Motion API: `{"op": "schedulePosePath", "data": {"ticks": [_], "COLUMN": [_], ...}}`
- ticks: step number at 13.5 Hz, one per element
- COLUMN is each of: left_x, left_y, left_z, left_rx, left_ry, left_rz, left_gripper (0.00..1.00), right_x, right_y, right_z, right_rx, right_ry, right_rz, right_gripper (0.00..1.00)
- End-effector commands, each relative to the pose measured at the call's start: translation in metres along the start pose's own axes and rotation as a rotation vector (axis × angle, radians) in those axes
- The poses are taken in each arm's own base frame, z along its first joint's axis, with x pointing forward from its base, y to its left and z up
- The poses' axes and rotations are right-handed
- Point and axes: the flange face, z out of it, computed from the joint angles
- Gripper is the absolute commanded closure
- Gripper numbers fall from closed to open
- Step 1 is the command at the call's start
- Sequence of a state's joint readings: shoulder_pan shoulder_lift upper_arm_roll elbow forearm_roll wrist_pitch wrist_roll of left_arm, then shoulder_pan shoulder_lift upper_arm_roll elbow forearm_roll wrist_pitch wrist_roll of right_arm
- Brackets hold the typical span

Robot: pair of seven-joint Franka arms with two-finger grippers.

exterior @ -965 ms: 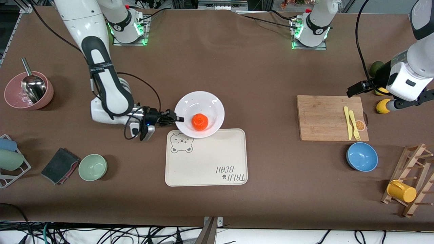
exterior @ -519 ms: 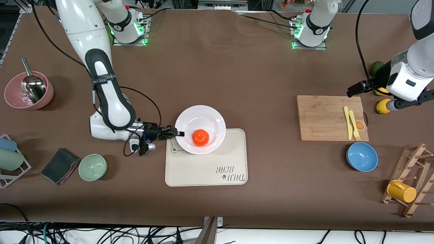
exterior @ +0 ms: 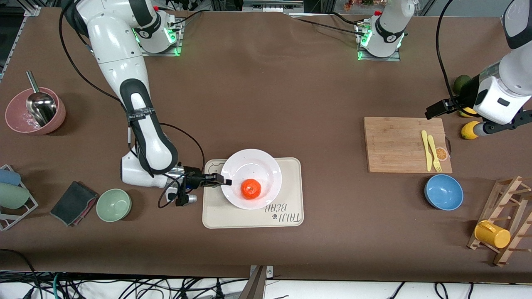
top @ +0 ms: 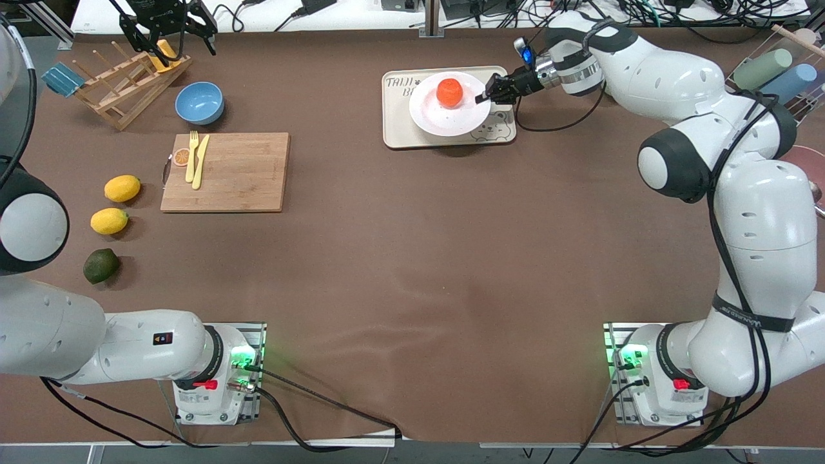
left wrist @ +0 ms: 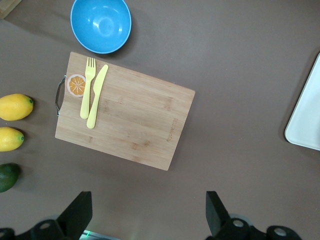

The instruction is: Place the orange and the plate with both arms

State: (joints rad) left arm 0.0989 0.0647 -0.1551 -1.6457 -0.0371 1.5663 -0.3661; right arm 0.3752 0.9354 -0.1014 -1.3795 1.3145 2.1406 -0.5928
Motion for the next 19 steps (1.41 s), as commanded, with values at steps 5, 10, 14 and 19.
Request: {"op": "schedulePosePath", "data": {"ticks": [5, 10, 14, 19], "left_x": [-0.001, -0.001, -0.001, -0.001], "left_y": [-0.001, -0.002, -0.003, -0.008], "left_z": [-0.002, -0.002, -0.004, -0.007], "left_rx": [-0.019, -0.019, -0.021, -0.021], "left_ry": [-0.015, -0.015, -0.011, -0.007], "left_rz": [0.018, 0.016, 0.015, 0.015], "left_gripper": [0.0, 0.0, 0.0, 0.0], "right_x": [0.007, 0.01, 0.017, 0.023], "right_y": [0.006, 0.007, 0.007, 0.011], "right_z": [0.024, 0.026, 0.009, -0.029], "right_rx": [0.002, -0.002, -0.07, -0.208], "right_ry": [0.012, 0.013, -0.015, -0.119], "right_rz": [-0.016, -0.04, -0.089, -0.164], "right_gripper": [1.0, 0.42, 0.0, 0.01]}}
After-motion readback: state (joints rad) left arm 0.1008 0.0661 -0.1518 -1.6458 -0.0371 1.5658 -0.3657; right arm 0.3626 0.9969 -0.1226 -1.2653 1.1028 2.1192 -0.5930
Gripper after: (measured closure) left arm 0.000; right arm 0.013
